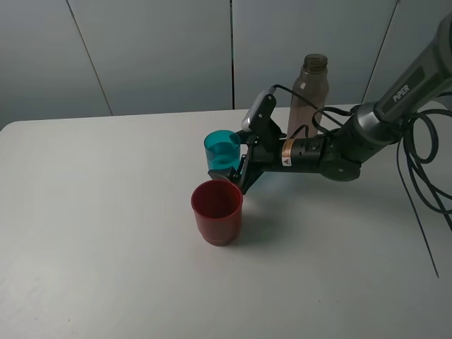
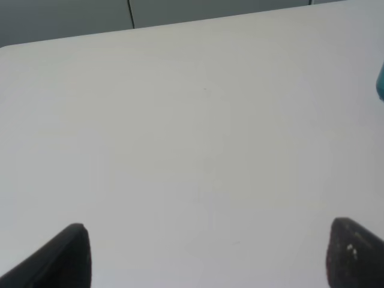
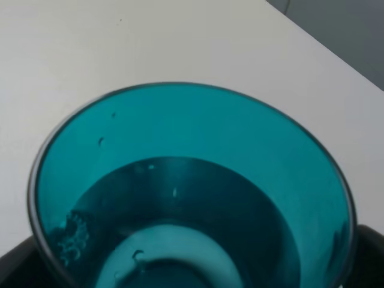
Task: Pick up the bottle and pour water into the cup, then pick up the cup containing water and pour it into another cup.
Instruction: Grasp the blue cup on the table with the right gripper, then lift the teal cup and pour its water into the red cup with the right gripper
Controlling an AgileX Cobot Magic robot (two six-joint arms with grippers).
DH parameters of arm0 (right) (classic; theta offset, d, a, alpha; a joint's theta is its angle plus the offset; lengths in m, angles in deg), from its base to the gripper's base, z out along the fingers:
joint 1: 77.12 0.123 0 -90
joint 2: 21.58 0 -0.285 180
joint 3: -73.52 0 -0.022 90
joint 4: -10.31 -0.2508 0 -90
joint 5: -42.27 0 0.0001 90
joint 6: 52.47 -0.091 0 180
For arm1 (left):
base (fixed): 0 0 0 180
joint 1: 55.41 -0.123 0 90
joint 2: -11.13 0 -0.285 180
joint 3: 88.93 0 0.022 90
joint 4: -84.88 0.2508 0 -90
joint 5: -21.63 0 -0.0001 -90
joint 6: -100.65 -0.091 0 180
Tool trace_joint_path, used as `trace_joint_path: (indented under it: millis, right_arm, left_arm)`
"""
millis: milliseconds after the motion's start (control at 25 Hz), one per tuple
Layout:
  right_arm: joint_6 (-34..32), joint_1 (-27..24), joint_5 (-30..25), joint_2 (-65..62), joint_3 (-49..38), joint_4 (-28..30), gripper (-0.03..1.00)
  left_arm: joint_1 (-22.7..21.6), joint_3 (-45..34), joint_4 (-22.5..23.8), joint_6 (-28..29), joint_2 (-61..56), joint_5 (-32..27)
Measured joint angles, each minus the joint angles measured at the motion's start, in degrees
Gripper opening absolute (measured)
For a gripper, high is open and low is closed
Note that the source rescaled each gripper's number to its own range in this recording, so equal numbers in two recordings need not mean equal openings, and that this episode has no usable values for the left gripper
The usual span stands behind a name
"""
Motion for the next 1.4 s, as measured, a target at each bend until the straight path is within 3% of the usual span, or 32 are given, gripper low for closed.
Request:
trace_joint_path:
  millis: [800,840,880,920,960,1000,1400]
  right_arm:
    - [-3.06,1.46,1.09,2.35,1.56,-1.5,0.99]
    - [-3.06,1.46,1.09,2.35,1.56,-1.59,0.94]
    - [-3.06,1.46,1.09,2.35,1.56,-1.91,0.8]
    - [-3.06,1.46,1.09,2.35,1.56,-2.04,0.58]
    - [-3.06,1.46,1.09,2.35,1.56,-2.19,0.22]
    - [-3.06,1.46,1.09,2.35,1.56,-2.41,0.08]
    - [-0.58,1.46,1.09,2.35,1.56,-2.92,0.1]
  left_arm:
    - [0.0,0.0,0.0,0.0,0.0,0.0]
    - [0.0,0.0,0.0,0.0,0.0,0.0]
    - [0.0,0.0,0.0,0.0,0.0,0.0]
    - [0.0,0.0,0.0,0.0,0.0,0.0]
    - [0.0,0.0,0.0,0.0,0.0,0.0]
    - [0.0,0.0,0.0,0.0,0.0,0.0]
    - [0.0,0.0,0.0,0.08,0.0,0.0]
